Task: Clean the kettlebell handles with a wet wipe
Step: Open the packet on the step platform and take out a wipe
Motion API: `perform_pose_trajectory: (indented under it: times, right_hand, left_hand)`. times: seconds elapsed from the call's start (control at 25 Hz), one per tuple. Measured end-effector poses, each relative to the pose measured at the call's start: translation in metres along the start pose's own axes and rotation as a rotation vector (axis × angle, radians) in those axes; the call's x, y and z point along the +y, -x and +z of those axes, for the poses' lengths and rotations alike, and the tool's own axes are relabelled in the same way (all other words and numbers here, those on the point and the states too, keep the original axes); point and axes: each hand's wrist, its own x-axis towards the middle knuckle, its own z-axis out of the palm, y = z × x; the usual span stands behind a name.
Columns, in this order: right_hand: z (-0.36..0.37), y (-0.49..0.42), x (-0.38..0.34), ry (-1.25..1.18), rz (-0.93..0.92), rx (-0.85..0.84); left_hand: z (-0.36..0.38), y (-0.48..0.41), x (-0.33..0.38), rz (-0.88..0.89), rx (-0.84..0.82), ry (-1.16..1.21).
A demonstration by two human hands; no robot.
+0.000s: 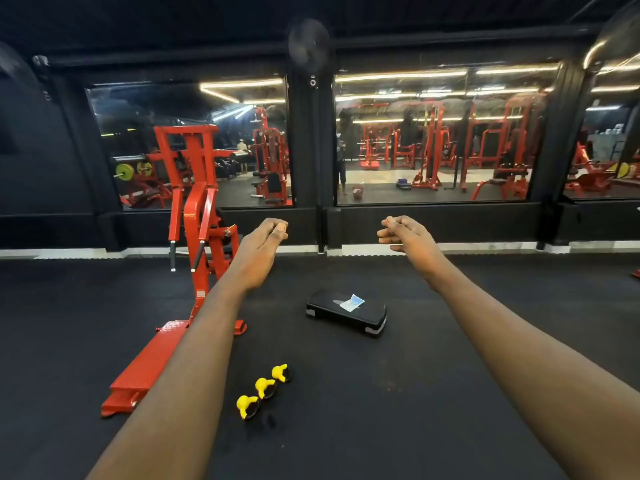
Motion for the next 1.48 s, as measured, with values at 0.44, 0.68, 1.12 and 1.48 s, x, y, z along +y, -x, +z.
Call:
perform_pose_trajectory:
  times: [0.44,0.68,1.12,1.48]
  right_hand:
    - [0.037,-0.11,0.111,-0.035,0.066,-0.001]
    - [0.043,-0.245,0.211,-0.077,0.188,-0.029]
    - [0.124,-0.459,0.391,-0.058,0.375,-0.068]
    - [0.16,-0.622,0.525,-0.051,0.595,0.067]
  left_hand:
    - [0.059,-0.094,-0.119,-0.041,-0.04,0.022]
    - [0.132,-0.207,-0.203,-0.162,-0.078,-0.017]
    - [0.23,-0.4,-0.418,-0.277,-0.188,0.006]
    - [0.328,-0.599,-0.568,-0.33,-0.407,0.083]
